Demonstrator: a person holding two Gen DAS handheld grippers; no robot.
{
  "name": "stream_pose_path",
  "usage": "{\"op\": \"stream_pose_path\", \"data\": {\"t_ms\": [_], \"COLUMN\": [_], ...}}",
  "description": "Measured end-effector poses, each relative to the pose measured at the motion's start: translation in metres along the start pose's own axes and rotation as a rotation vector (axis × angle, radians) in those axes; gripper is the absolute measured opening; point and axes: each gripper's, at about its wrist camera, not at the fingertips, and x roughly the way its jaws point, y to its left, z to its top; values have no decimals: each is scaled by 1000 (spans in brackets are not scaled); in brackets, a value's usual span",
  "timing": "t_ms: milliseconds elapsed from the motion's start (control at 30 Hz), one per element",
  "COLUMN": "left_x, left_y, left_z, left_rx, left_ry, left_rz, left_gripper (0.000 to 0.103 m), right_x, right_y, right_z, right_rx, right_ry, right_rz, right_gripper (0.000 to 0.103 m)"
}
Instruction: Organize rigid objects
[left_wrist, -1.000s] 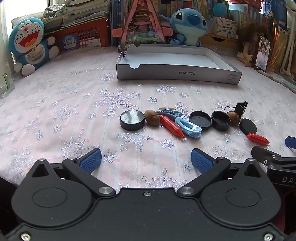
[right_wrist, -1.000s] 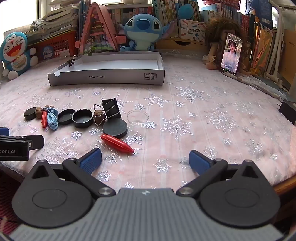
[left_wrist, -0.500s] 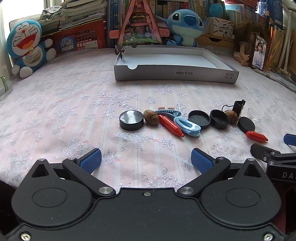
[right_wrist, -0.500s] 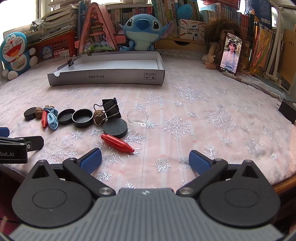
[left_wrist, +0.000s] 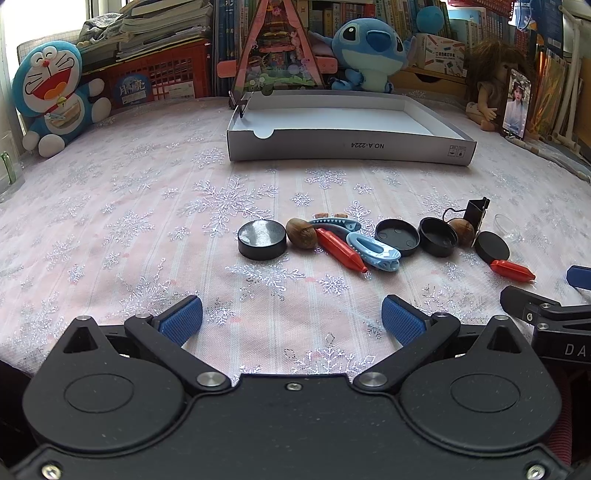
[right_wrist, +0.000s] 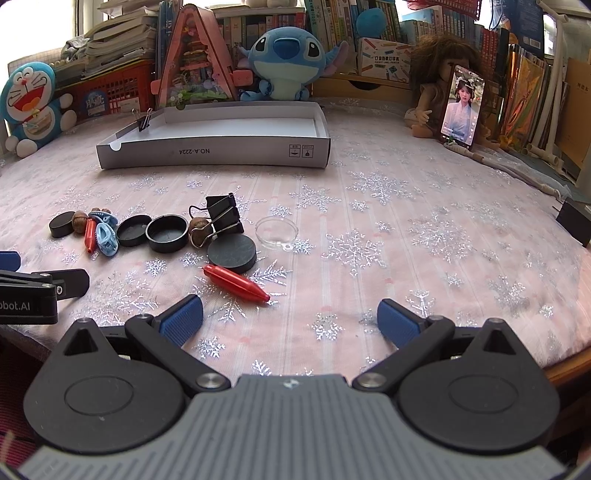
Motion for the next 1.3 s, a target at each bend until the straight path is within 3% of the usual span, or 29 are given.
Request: {"op": "stream_pose_path", "data": {"t_ms": [1300], "left_x": [-3], "left_y": [1], "left_z": [-4], "left_rx": [9], "left_ry": [-37], "left_rz": [-7], "left_gripper": [103], "right_x": [-3], "right_y": [-1], "right_z": [-4], "right_rx": [2], "right_ry": [-33], "right_rz": [2], "right_gripper": [103]}}
